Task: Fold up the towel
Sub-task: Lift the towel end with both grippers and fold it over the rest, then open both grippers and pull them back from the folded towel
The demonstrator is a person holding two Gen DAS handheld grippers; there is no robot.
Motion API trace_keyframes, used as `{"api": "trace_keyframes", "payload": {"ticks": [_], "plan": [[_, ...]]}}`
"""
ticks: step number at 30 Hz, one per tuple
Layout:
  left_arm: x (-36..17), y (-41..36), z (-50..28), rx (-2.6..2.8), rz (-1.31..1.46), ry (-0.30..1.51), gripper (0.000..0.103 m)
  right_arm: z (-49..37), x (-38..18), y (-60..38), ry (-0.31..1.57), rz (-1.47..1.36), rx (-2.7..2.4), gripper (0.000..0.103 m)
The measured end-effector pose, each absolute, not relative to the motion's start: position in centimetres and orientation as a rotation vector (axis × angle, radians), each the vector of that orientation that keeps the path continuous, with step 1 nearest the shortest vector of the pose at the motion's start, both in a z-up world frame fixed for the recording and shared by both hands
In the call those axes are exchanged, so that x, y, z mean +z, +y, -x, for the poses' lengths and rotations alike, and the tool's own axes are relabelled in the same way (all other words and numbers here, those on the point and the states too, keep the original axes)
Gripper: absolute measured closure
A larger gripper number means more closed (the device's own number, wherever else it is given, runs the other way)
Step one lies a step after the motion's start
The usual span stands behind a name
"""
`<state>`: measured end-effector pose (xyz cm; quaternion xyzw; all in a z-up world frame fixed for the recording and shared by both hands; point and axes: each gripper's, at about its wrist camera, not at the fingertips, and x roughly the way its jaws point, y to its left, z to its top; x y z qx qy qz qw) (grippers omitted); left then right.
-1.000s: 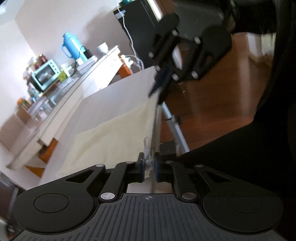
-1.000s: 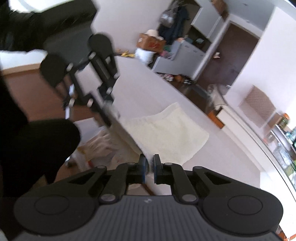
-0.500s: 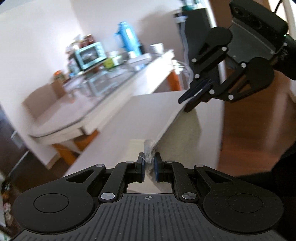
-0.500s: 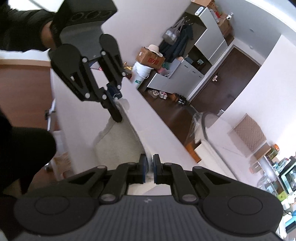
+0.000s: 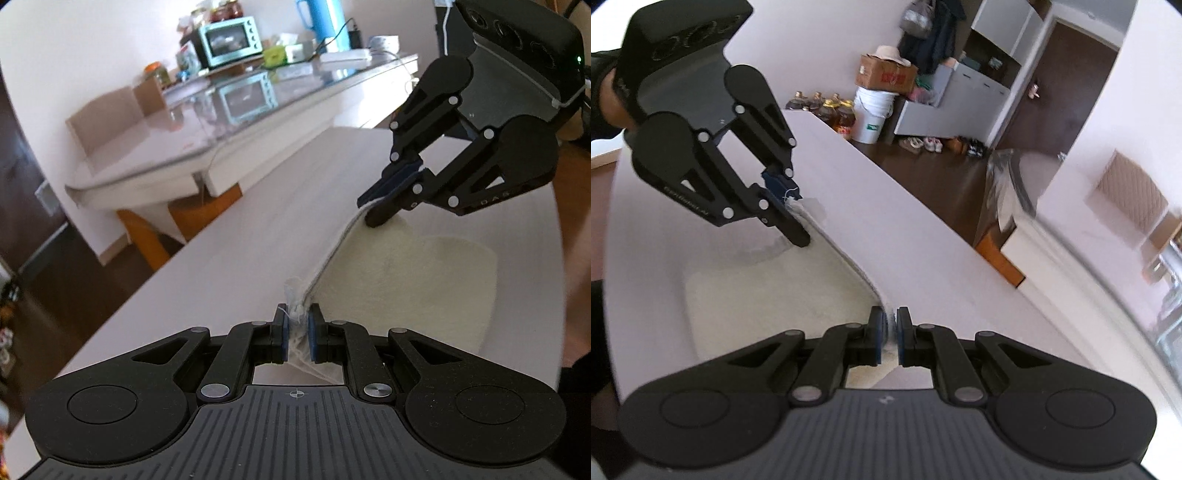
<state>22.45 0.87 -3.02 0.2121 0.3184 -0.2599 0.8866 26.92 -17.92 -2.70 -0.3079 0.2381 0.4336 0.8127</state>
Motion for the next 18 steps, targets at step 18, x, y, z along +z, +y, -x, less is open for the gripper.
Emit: {"api": "trace_keyframes", "payload": {"ticks": [18], "plan": [[-3.8, 2.8, -22.6, -0.436, -0.362, 0.635, 0.055, -23.1, -1.6, -21.1, 0.548, 0.352, 0.917, 0.079]]}}
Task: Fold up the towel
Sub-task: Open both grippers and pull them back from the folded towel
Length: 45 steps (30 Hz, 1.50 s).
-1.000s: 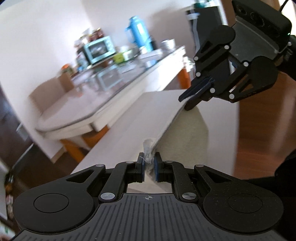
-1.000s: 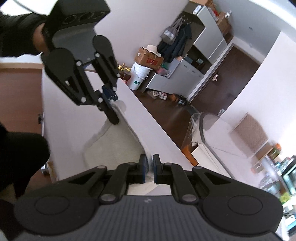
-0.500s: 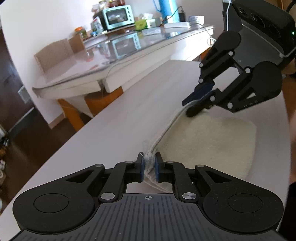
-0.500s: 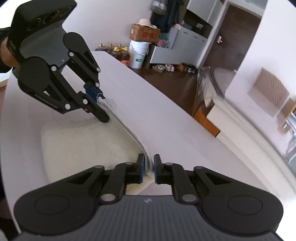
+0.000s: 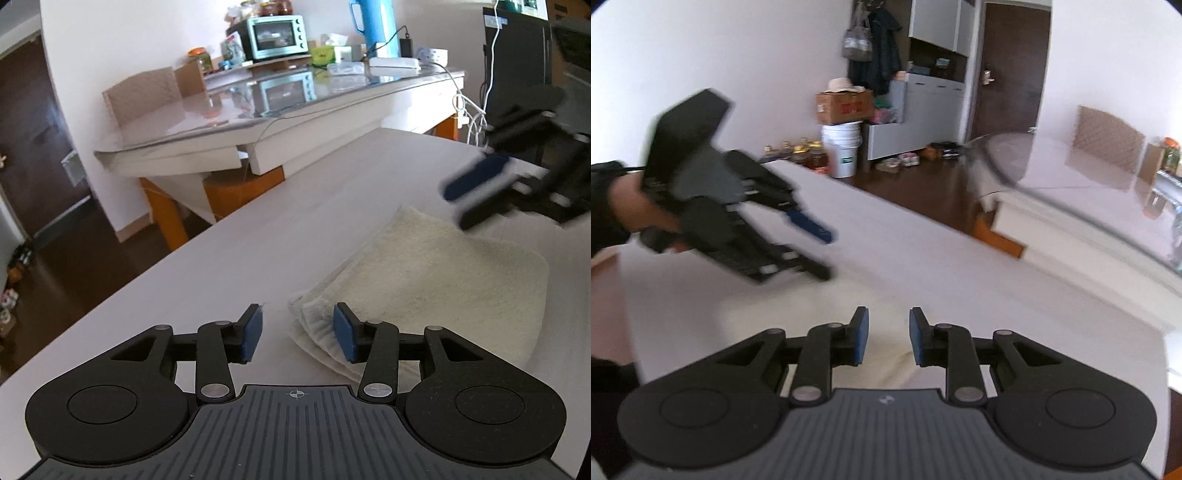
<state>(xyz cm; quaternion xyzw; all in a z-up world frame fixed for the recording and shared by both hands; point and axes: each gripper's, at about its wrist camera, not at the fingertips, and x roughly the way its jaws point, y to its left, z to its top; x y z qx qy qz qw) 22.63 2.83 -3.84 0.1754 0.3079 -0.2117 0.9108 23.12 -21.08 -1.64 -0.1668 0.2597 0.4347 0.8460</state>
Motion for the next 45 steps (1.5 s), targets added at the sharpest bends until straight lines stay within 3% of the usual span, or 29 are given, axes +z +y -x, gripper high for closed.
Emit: {"api": "trace_keyframes", "payload": {"ticks": [14, 24, 36, 45], "plan": [[-1.2, -1.1, -21.5, -0.589, -0.320, 0.594, 0.055, -18.5, -2.7, -22.4, 0.585, 0.288, 0.888, 0.078], [-4.1, -5.4, -24.5, -0.668, -0.369, 0.649, 0.053, -17.5, -4.0, -22.9, 0.602, 0.273, 0.888, 0.078], [-2.2, -1.0, -20.9, -0.575, -0.291, 0.639, 0.051, -16.8, -3.7, -23.6, 0.574, 0.234, 0.855, 0.077], [-4.1, 0.9, -17.0, -0.473, -0.267, 0.667, 0.050, -16.3, -4.6, -22.8, 0.573, 0.249, 0.805, 0.077]]}}
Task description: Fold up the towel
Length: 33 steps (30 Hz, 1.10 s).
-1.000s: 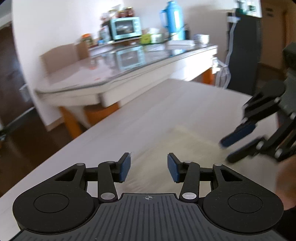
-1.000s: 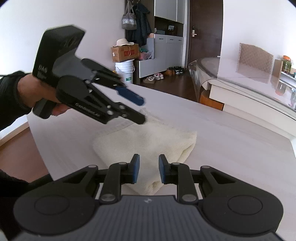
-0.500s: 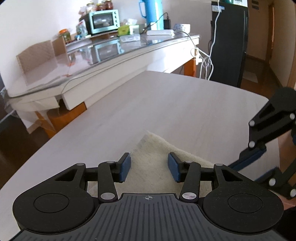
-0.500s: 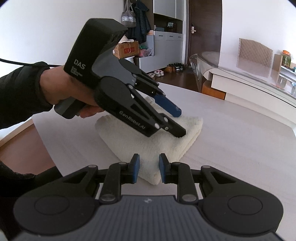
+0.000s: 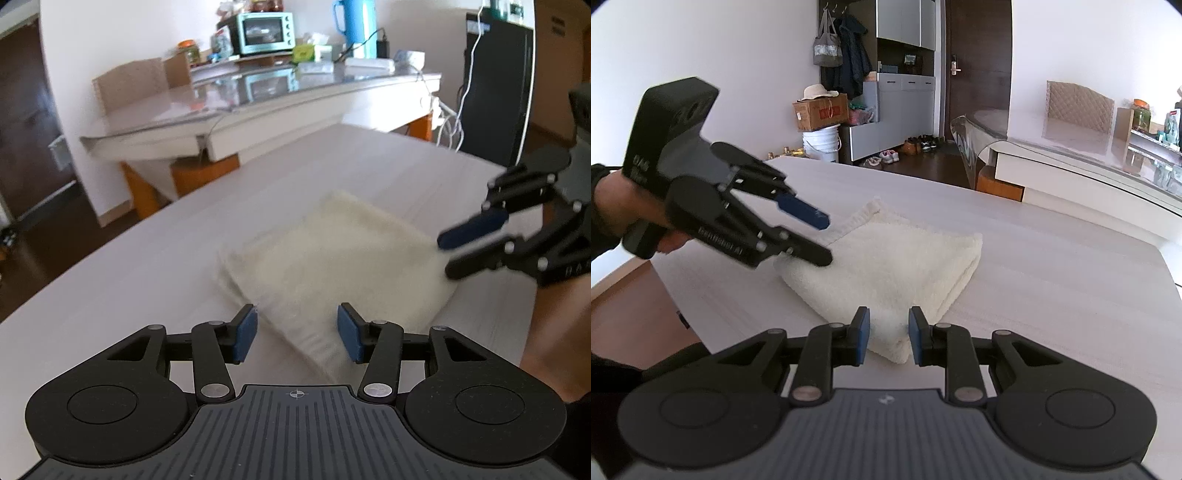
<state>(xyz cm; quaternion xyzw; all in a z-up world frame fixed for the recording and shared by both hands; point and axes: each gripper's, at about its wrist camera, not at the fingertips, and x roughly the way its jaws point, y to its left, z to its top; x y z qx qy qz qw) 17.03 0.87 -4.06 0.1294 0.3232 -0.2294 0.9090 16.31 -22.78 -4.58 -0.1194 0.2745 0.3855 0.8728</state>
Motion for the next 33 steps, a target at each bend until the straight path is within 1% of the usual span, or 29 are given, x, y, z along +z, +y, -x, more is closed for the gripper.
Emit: {"api": "trace_keyframes", "payload": {"ticks": [2, 8, 15, 19, 20, 22, 23, 24, 26, 27, 28, 31, 33], "plan": [[-3.8, 1.0, -16.7, -0.456, -0.255, 0.659, 0.050, -16.1, -4.6, -22.6, 0.569, 0.257, 0.793, 0.077], [-3.4, 2.3, -14.3, -0.383, -0.161, 0.643, 0.045, -15.9, -4.2, -22.5, 0.546, 0.238, 0.755, 0.076], [-4.0, 2.2, -13.1, -0.312, -0.129, 0.635, 0.044, -16.5, -5.1, -21.0, 0.555, 0.324, 0.694, 0.076], [-4.0, 2.2, -12.7, -0.296, -0.109, 0.628, 0.044, -16.7, -5.1, -20.4, 0.545, 0.349, 0.666, 0.074], [-4.0, 2.3, -12.6, -0.292, -0.099, 0.627, 0.042, -16.6, -4.9, -20.5, 0.542, 0.338, 0.665, 0.074], [-3.9, 2.5, -12.1, -0.273, -0.079, 0.623, 0.034, -16.3, -4.6, -20.7, 0.539, 0.318, 0.661, 0.071], [-3.9, 2.5, -11.9, -0.263, -0.067, 0.625, 0.029, -16.1, -4.5, -20.8, 0.538, 0.314, 0.659, 0.065], [-3.9, 2.6, -11.6, -0.253, -0.056, 0.628, 0.028, -15.9, -4.4, -20.9, 0.540, 0.307, 0.652, 0.060], [-3.9, 2.5, -11.1, -0.240, -0.049, 0.636, 0.026, -15.4, -4.3, -21.3, 0.544, 0.282, 0.629, 0.057], [-4.1, 2.4, -10.9, -0.232, -0.045, 0.642, 0.023, -15.1, -4.2, -21.6, 0.546, 0.266, 0.617, 0.053], [-4.0, 2.3, -10.6, -0.230, -0.043, 0.642, 0.021, -14.7, -4.0, -21.9, 0.547, 0.246, 0.603, 0.051], [-3.9, 2.1, -9.5, -0.227, -0.038, 0.639, 0.015, -13.7, -3.8, -22.6, 0.540, 0.221, 0.569, 0.038], [-3.8, 1.9, -8.8, -0.223, -0.043, 0.634, 0.012, -13.2, -3.6, -23.0, 0.540, 0.203, 0.555, 0.024]]}}
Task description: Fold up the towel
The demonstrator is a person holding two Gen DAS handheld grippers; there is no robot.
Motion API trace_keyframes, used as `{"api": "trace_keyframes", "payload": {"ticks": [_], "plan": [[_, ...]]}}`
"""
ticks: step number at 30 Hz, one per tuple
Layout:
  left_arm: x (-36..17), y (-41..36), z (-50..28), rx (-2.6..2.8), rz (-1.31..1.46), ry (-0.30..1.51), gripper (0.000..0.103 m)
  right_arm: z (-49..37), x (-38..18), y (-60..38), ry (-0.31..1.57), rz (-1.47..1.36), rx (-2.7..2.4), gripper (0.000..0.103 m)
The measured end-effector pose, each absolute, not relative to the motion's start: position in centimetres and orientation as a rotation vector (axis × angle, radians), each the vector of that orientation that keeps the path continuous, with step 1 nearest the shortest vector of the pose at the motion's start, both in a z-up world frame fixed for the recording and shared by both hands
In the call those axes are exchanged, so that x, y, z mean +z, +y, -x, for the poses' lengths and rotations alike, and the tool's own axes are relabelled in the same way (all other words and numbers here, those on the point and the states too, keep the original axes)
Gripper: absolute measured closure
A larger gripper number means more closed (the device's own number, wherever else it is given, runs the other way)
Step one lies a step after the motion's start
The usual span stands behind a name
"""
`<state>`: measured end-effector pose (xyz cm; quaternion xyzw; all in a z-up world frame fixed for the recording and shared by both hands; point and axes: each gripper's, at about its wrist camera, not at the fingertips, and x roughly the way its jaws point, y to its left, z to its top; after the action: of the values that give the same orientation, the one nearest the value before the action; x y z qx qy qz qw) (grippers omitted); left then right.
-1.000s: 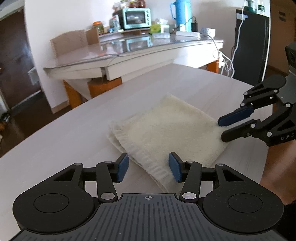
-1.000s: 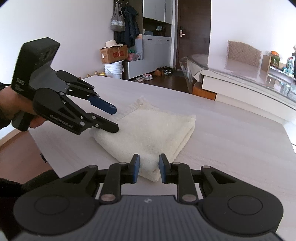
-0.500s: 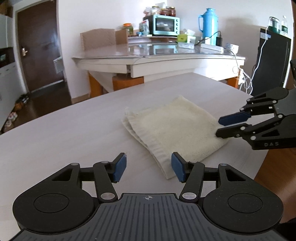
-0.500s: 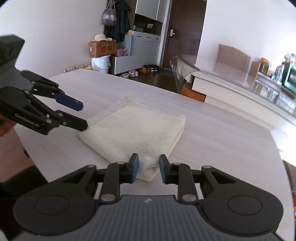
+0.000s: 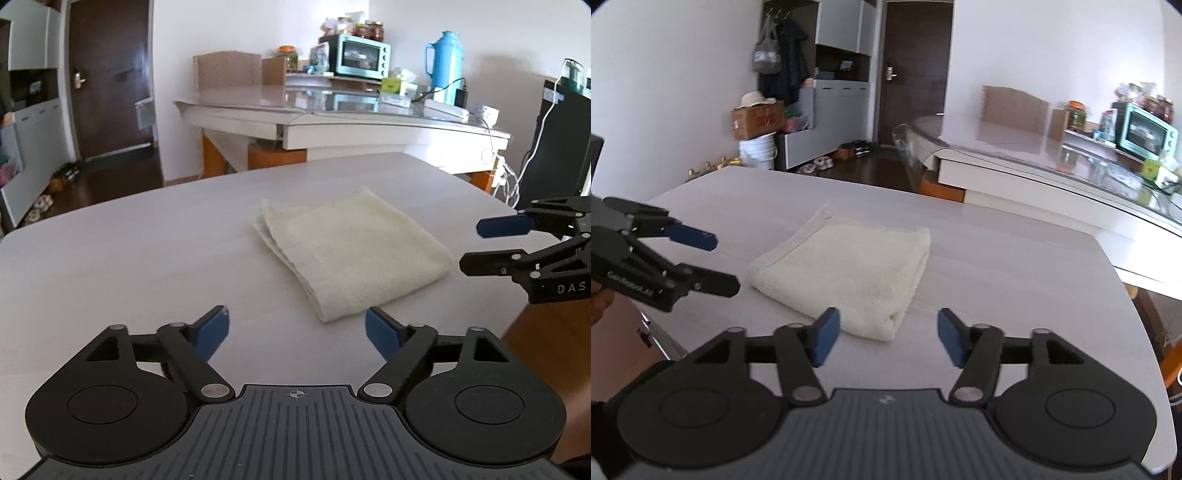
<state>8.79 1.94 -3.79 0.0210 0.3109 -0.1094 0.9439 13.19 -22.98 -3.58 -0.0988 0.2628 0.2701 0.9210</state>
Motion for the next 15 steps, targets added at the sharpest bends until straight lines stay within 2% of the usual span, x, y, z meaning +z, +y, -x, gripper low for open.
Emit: {"api": "trace_keyframes", "payload": {"ticks": [2, 5, 9, 15], "plan": [[-3.6, 1.8, -8.1, -0.222, -0.041, 0.629, 0.010, -12.5, -3.4, -23.6, 0.541, 0.177, 0.547, 0.023], [-3.2, 1.6, -7.2, -0.219, -0.033, 0.627, 0.010, -11.6, -3.1, -23.8, 0.541, 0.170, 0.526, 0.005], [-2.8, 1.2, -6.1, -0.199, -0.034, 0.627, 0.008, -10.4, -2.7, -24.1, 0.535, 0.163, 0.513, 0.003], [-2.0, 1.2, -3.7, -0.145, -0.012, 0.612, 0.000, -8.4, -1.9, -24.3, 0.517, 0.159, 0.510, 0.001]]}}
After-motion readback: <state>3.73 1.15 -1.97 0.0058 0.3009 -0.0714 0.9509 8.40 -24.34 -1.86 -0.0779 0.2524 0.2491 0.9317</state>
